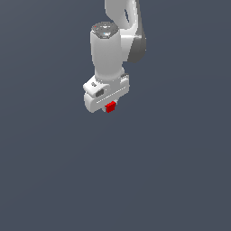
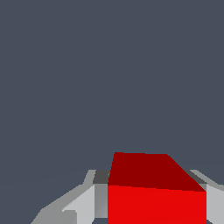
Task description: Pick up the red cube and move it to a goal position.
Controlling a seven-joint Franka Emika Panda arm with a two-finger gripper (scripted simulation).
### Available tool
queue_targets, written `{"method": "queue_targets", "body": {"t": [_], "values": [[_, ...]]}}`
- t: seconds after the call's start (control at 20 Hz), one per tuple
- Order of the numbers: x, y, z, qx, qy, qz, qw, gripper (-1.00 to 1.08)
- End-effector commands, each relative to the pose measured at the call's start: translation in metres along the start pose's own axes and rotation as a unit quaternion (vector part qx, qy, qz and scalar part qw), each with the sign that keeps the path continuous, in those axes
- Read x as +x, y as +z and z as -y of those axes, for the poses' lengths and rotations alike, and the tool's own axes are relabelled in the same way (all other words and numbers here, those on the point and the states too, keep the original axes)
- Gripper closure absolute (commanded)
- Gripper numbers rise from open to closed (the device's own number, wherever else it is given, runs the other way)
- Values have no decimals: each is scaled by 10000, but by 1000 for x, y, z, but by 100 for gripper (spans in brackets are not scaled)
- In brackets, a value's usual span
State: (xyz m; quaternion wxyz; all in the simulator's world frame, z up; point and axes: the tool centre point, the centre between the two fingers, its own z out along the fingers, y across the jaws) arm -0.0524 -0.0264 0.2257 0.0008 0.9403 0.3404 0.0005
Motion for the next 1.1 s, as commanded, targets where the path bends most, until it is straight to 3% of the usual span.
{"method": "queue_targets", "body": {"t": [0.0,0.5,1.05], "values": [[5,-28,7,4,-1,2,10000,108],[23,-113,25,7,-1,2,10000,108],[31,-143,29,10,5,2,10000,108]]}}
